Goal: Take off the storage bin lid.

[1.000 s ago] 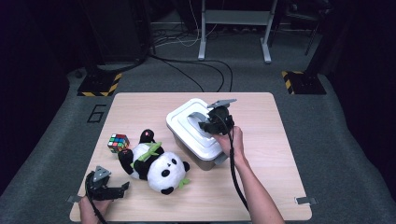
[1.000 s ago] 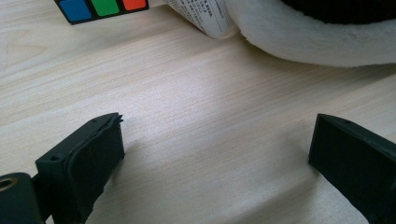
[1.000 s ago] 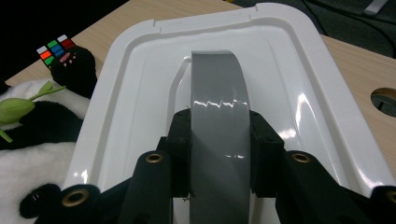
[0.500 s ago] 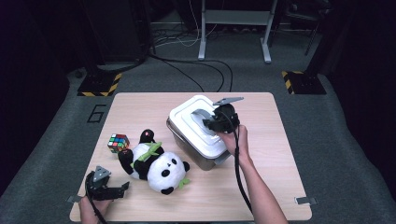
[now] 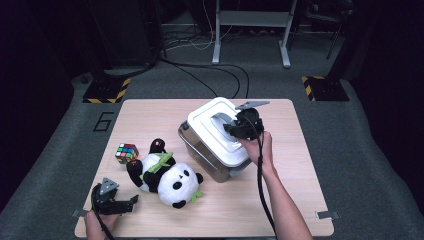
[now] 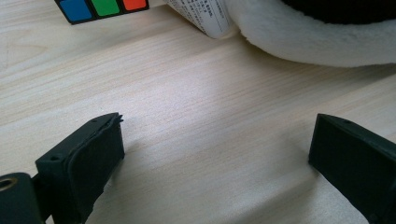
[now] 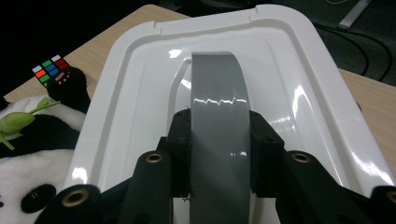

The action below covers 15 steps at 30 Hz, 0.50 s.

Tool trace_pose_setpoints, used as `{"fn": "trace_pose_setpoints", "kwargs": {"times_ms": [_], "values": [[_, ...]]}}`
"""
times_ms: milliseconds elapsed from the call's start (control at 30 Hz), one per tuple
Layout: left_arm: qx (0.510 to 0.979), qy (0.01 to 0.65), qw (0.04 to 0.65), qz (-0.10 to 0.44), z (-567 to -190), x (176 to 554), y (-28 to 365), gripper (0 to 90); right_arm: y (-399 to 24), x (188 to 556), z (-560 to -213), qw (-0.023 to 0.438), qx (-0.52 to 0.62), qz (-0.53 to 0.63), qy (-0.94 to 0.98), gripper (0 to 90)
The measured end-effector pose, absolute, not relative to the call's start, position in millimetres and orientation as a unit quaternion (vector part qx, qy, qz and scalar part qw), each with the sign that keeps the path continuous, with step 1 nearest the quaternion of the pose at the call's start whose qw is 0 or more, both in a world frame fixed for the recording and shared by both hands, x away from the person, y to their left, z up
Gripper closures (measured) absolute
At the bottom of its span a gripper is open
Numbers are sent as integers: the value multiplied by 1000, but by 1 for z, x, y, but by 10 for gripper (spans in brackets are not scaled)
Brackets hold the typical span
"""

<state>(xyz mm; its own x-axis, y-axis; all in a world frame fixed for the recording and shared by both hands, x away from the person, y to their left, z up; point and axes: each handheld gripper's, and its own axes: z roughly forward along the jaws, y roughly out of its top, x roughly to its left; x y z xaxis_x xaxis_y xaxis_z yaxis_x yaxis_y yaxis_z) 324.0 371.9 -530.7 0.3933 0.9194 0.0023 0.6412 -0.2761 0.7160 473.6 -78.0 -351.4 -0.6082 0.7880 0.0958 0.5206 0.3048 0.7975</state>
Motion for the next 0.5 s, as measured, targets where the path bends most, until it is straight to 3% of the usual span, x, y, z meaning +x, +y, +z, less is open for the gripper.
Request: {"fn": "trace_pose_setpoints", "kwargs": {"times_ms": [500], "values": [[769, 507, 324, 215, -531, 324, 372, 30, -99, 473, -343, 173, 429, 421, 780, 665]]}}
